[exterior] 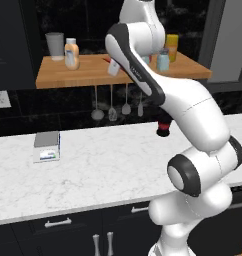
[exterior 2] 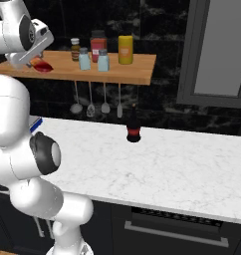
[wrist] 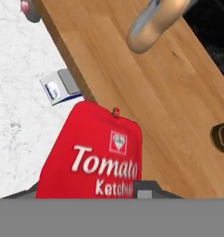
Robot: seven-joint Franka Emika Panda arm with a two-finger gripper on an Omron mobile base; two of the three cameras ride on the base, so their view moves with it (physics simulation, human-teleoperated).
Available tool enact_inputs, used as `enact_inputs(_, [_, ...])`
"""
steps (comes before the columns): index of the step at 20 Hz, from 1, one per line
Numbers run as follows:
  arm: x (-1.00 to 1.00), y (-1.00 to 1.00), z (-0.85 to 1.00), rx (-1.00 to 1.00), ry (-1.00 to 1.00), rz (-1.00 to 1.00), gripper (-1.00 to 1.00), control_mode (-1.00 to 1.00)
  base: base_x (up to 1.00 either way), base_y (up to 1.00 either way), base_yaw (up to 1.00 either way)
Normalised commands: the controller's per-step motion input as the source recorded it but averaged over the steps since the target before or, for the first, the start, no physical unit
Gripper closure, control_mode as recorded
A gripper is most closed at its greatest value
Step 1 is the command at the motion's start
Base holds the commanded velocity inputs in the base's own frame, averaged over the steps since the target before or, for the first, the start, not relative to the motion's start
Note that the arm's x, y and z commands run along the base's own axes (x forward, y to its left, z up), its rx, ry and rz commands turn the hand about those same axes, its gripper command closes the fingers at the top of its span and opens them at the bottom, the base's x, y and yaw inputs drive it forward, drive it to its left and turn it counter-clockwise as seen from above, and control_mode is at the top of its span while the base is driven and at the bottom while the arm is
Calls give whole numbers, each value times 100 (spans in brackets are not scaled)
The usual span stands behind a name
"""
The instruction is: Put the shaker and condiment bottle from the counter next to their counterparts in the cabinet.
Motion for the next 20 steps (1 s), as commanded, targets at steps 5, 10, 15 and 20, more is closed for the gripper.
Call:
enact_inputs(5, [41,1,0,0,6,0,100,-100,0,0,0])
enact_inputs(10, [33,5,-1,0,6,0,100,-100,0,0,0])
enact_inputs(15, [23,14,0,0,5,0,100,-100,0,0,0])
enact_inputs(20, [15,19,-1,0,3,0,100,-100,0,0,0])
